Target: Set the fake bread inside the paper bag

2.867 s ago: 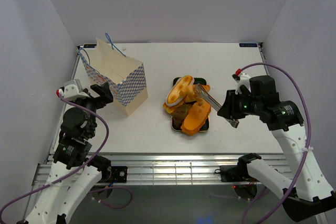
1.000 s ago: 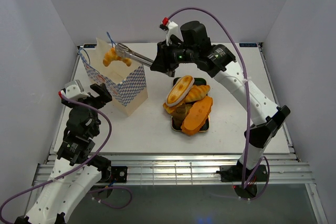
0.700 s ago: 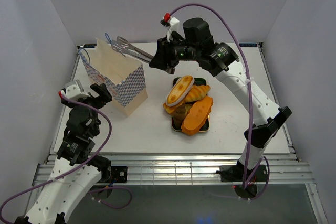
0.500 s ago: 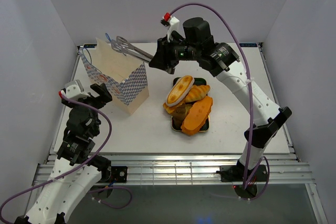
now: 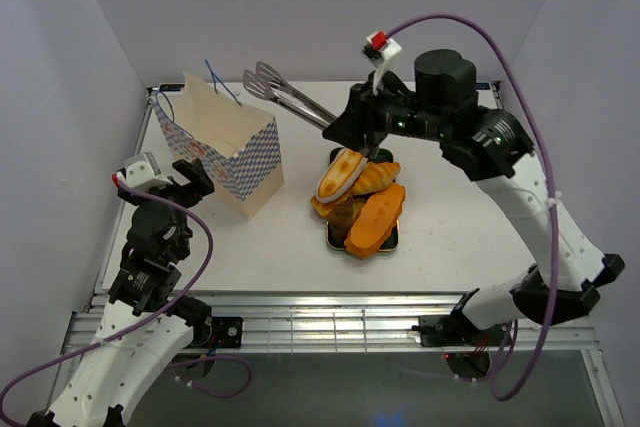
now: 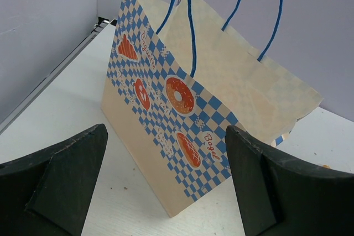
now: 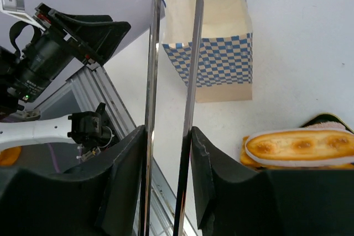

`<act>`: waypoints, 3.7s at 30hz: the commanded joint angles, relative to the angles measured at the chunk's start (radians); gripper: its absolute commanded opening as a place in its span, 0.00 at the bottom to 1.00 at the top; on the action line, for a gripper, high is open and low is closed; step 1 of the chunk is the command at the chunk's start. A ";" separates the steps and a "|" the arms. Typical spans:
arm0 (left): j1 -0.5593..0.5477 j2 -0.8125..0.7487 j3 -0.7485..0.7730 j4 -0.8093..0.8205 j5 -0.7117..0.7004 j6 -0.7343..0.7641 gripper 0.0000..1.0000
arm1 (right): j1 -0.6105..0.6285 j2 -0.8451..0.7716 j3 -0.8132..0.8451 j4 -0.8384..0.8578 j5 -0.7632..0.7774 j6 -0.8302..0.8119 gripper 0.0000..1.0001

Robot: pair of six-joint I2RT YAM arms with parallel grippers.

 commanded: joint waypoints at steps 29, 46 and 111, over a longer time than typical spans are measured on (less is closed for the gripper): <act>-0.005 0.007 0.014 -0.015 0.027 -0.014 0.98 | 0.002 -0.799 -1.097 -0.066 0.332 0.348 0.47; -0.005 0.017 0.016 -0.017 0.042 -0.016 0.98 | 0.002 -0.718 -1.152 0.046 0.254 0.335 0.48; -0.010 0.020 0.017 -0.020 0.051 -0.017 0.97 | 0.002 -0.759 -1.052 -0.026 0.292 0.337 0.30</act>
